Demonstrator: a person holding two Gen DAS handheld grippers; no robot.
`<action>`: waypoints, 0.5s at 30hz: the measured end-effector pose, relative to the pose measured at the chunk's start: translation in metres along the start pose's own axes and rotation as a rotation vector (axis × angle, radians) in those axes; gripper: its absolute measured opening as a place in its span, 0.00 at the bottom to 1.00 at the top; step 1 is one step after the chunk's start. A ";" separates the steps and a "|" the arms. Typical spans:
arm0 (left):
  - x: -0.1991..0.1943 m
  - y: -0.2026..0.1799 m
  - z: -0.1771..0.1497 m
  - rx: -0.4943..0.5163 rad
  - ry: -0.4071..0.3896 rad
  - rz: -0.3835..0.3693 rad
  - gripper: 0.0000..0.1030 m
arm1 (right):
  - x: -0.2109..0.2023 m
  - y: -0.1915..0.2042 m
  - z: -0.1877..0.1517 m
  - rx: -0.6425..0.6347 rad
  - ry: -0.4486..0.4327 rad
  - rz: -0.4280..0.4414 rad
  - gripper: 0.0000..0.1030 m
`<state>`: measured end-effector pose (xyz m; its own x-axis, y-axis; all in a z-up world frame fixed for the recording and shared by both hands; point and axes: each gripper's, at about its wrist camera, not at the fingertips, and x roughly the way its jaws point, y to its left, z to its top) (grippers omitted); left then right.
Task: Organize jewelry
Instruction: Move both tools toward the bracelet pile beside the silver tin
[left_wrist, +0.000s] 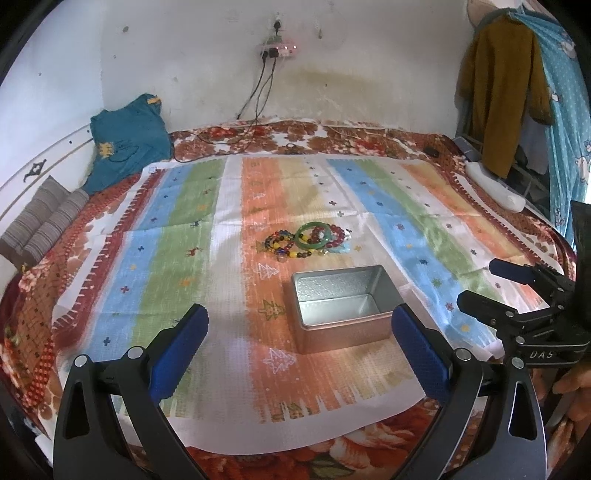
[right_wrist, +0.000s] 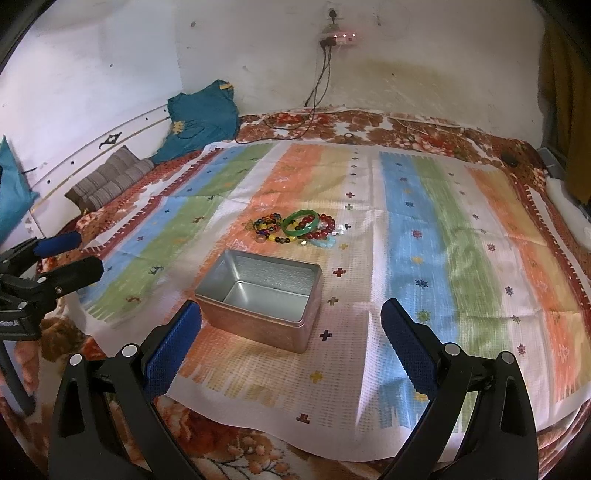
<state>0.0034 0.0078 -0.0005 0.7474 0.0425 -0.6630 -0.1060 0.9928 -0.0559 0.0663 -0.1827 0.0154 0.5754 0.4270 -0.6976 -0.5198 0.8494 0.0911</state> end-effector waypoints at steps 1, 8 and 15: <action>0.002 0.000 0.000 -0.001 0.004 0.000 0.95 | 0.000 -0.001 -0.001 0.002 0.000 0.000 0.96; 0.003 0.002 0.001 -0.011 0.018 0.009 0.95 | 0.000 -0.003 -0.003 0.001 0.007 -0.007 0.96; 0.000 0.005 -0.004 -0.003 0.023 0.022 0.95 | 0.001 0.000 0.000 0.004 0.012 -0.013 0.96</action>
<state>0.0003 0.0128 -0.0041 0.7298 0.0617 -0.6809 -0.1241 0.9913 -0.0433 0.0668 -0.1828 0.0144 0.5746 0.4122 -0.7071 -0.5100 0.8560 0.0847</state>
